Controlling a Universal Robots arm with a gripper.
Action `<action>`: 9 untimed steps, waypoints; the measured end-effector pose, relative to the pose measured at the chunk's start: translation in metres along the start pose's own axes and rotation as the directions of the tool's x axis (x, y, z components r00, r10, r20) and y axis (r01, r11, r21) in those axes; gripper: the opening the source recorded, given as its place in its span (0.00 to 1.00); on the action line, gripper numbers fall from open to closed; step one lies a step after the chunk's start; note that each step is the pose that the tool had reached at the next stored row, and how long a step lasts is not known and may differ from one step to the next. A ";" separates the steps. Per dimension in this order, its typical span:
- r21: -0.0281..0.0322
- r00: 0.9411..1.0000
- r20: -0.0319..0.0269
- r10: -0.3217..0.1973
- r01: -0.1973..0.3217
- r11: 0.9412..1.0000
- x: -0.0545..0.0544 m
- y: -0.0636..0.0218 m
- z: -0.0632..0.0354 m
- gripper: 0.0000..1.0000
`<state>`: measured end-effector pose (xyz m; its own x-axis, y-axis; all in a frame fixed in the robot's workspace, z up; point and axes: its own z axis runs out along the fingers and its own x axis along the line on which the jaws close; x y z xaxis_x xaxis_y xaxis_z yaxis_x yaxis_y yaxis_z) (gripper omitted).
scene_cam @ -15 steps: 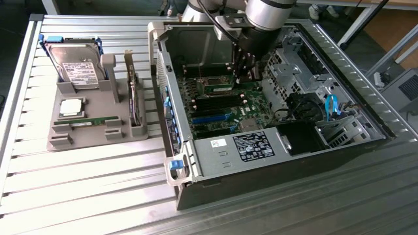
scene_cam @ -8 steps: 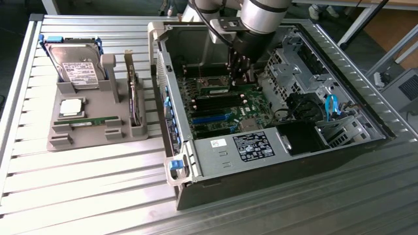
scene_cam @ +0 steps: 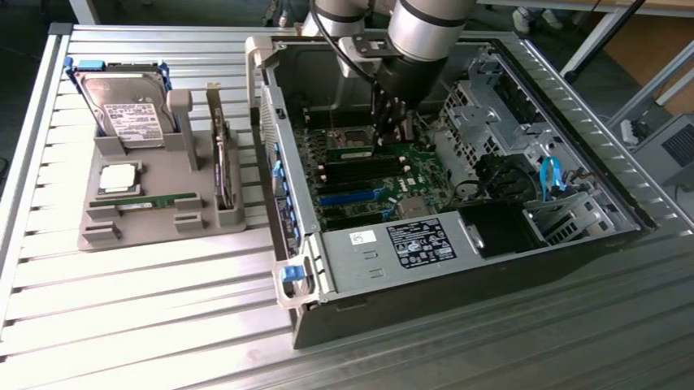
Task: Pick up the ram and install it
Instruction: 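Insert the ram into the slot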
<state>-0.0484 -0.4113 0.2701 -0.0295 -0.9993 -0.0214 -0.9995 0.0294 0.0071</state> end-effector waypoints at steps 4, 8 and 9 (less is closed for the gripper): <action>-0.001 1.000 -0.004 -0.028 0.028 1.000 0.000 -0.0068 0.0081 0.11; 0.000 1.000 -0.005 -0.022 0.022 1.000 0.001 -0.0077 0.0177 0.11; 0.000 1.000 -0.005 -0.016 0.016 1.000 0.001 -0.0080 0.0194 0.11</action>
<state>-0.0406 -0.4125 0.2506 -0.0140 -0.9998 -0.0170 -0.9999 0.0139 0.0070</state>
